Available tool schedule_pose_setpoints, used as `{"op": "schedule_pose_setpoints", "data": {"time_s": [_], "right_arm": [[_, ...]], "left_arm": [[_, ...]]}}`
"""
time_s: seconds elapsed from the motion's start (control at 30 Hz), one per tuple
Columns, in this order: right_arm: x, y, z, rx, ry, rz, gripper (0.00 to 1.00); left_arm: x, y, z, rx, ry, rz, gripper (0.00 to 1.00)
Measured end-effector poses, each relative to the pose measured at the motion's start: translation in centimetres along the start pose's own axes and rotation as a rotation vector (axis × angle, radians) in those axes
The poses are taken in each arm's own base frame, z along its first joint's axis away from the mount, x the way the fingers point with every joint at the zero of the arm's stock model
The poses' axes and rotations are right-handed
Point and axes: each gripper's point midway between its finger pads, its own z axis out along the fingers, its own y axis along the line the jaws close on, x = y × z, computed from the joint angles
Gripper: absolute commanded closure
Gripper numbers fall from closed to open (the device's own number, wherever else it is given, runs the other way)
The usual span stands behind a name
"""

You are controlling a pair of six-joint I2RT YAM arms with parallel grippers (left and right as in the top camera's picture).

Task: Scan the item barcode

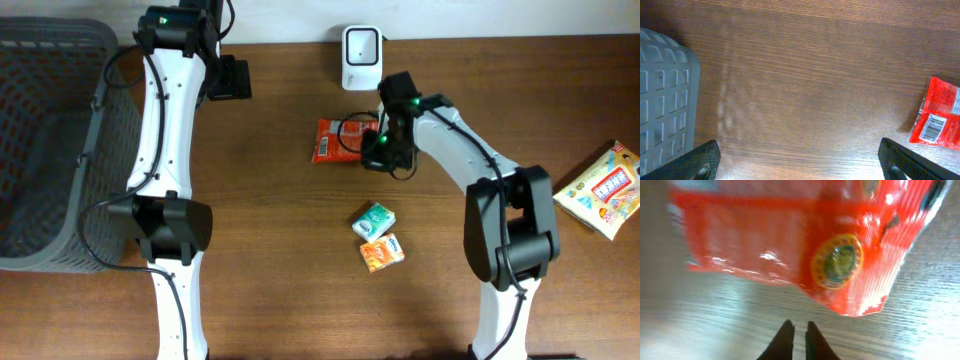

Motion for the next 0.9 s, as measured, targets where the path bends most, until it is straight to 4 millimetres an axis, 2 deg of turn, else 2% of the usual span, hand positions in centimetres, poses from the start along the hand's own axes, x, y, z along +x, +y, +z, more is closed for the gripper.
{"op": "schedule_pose_setpoints", "data": {"time_s": [0.03, 0.13, 0.23, 0.4, 0.47, 0.67, 0.8, 0.9], "right_arm": [[-0.3, 0.3, -0.6, -0.003, -0.008, -0.003, 0.0], [-1.6, 0.6, -2.4, -0.013, -0.051, -0.012, 0.02], [-2.7, -1.7, -3.3, -0.002, -0.067, 0.04, 0.02], [-4.8, -6.8, -5.0, 0.021, -0.117, 0.145, 0.02], [-4.9, -7.7, -5.0, 0.028, -0.122, 0.157, 0.02], [-3.0, -7.6, -2.0, 0.034, -0.082, 0.135, 0.01], [-3.4, -8.7, -2.4, 0.032, -0.095, 0.158, 0.02], [-3.5, -11.3, -3.4, 0.018, -0.087, 0.235, 0.02]], "left_arm": [[0.0, 0.0, 0.0, 0.0, 0.0, 0.0, 0.01], [0.0, 0.0, 0.0, 0.0, 0.0, 0.0, 0.01], [0.0, 0.0, 0.0, 0.0, 0.0, 0.0, 0.01], [0.0, 0.0, 0.0, 0.0, 0.0, 0.0, 0.01], [0.0, 0.0, 0.0, 0.0, 0.0, 0.0, 0.01], [0.0, 0.0, 0.0, 0.0, 0.0, 0.0, 0.01], [0.0, 0.0, 0.0, 0.0, 0.0, 0.0, 0.01], [0.0, 0.0, 0.0, 0.001, 0.0, 0.0, 0.01]]}}
